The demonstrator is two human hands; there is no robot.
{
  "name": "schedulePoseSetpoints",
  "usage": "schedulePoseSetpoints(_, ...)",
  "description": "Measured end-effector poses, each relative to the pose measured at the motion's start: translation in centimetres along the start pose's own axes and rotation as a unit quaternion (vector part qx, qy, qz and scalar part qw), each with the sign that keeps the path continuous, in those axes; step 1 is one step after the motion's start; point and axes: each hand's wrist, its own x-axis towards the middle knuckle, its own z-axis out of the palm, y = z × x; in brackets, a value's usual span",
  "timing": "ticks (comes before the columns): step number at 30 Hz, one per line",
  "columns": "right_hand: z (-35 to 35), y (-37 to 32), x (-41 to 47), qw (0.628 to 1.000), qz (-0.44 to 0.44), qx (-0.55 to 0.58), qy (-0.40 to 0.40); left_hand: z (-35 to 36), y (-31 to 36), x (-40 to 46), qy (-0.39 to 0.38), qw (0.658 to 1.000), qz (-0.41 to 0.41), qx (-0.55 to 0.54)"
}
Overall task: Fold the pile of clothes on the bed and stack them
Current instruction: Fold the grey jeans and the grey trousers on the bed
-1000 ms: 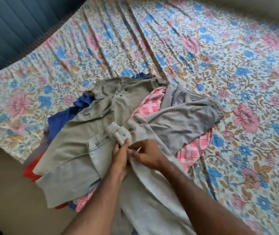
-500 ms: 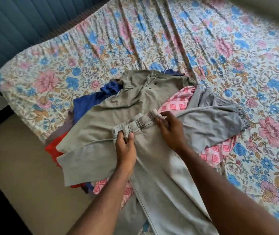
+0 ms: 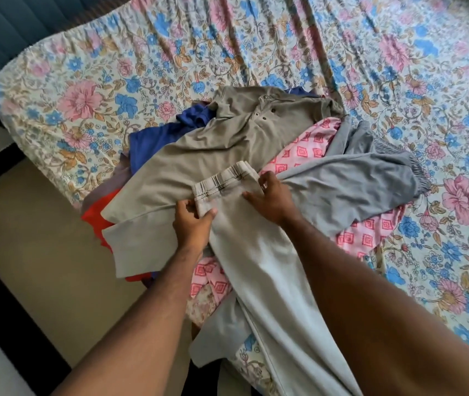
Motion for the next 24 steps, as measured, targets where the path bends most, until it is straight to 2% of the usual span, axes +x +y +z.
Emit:
schedulePoseSetpoints(5,-2.3,6.1,-4.1,0.990,0.030,-0.054,-0.126,0.2,-2.6,-5.5,0.023,0.999,-0.034,0.012)
schedulePoseSetpoints(8,-3.4,9.1,-7.1,0.982,0.044,-0.074,-0.171,1.1,-5.3,-9.4,0.012,0.997,-0.075,-0.025)
schedulePoseSetpoints(10,-3.8,11.1,-9.2,0.974,0.052,-0.096,-0.197,2.0,-7.7,-12.6,-0.008,0.993,-0.108,-0.040)
schedulePoseSetpoints(13,-4.1,13.7,-11.6,0.956,0.070,-0.129,-0.256,3.0,-11.0,-16.0,-0.087,0.986,-0.143,-0.027)
schedulePoseSetpoints(15,-4.3,15.1,-13.0,0.955,0.073,-0.139,-0.250,3.4,-12.5,-17.0,-0.109,0.983,-0.149,-0.021)
schedulePoseSetpoints(18,-4.8,16.7,-14.3,0.981,0.070,-0.100,-0.152,3.3,-12.9,-17.8,-0.103,0.980,-0.158,-0.062)
schedulePoseSetpoints(19,-5.0,16.9,-14.7,0.983,0.067,-0.095,-0.145,3.2,-12.7,-18.1,-0.100,0.980,-0.157,-0.069)
schedulePoseSetpoints(21,-5.3,17.5,-15.5,0.975,0.055,-0.109,-0.184,3.5,-12.6,-19.5,-0.109,0.975,-0.173,-0.090)
schedulePoseSetpoints(24,-5.8,18.4,-16.3,0.959,0.054,-0.123,-0.250,3.8,-13.6,-22.1,-0.206,0.953,-0.217,-0.053)
